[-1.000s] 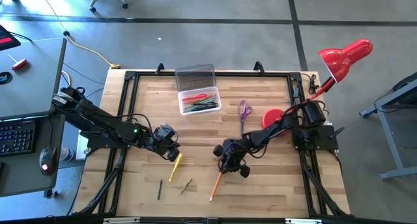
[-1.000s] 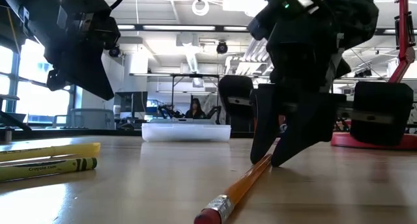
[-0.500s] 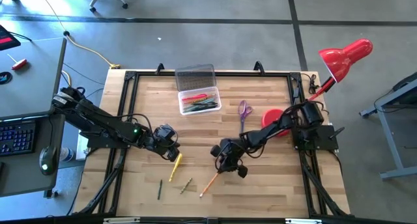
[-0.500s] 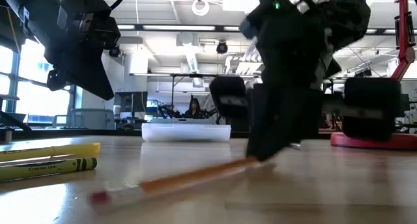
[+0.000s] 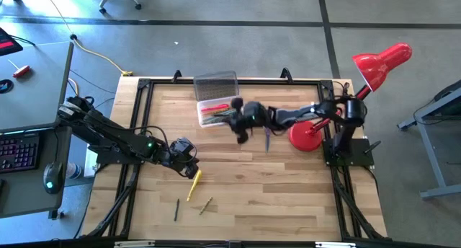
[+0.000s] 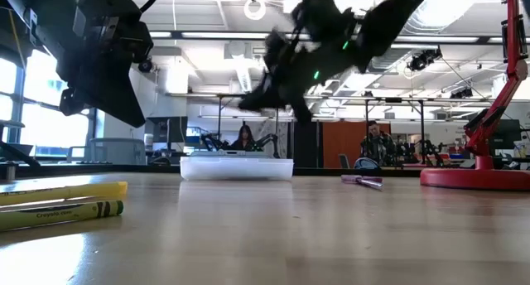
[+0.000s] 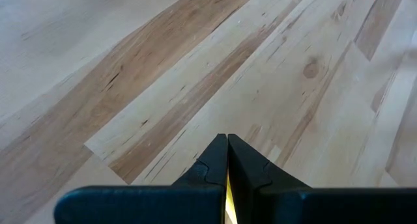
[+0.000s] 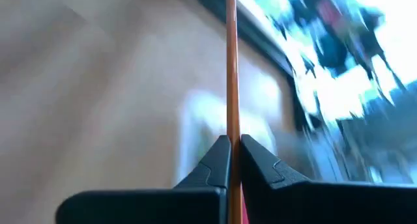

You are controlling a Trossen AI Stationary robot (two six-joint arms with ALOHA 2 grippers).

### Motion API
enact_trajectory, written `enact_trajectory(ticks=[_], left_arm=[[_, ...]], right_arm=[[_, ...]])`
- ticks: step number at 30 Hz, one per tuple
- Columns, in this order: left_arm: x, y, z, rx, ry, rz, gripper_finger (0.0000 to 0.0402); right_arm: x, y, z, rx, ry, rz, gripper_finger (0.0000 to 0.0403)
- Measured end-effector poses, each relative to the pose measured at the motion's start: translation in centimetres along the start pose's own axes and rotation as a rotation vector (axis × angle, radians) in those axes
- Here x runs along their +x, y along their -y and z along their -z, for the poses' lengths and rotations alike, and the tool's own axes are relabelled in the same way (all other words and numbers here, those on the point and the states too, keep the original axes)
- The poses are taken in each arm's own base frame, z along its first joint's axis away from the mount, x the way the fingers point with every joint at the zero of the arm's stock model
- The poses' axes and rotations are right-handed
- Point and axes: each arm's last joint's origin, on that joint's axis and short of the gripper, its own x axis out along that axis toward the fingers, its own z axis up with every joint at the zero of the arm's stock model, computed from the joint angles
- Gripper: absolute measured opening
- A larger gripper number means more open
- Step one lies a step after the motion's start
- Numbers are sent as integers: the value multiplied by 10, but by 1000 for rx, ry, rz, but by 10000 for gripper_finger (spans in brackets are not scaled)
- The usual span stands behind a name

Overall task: Pick & place school supplies into a supply box
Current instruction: Put the yellow pencil into the supplies box

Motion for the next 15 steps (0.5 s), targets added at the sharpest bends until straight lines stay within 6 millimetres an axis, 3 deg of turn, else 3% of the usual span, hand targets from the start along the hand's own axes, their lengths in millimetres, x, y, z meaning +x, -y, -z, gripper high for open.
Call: enact_trajectory(ticks=[4, 8, 15], left_arm=[[0, 0, 0, 0, 11, -6, 40], [0, 0, -1, -2, 21, -6, 40], [0, 0, -1, -1, 27, -12, 40]], right_arm=[[10, 22, 39, 177, -61, 48, 2], [24, 11, 77, 264, -200, 5, 1], [39, 7, 84, 238, -280, 33, 1]])
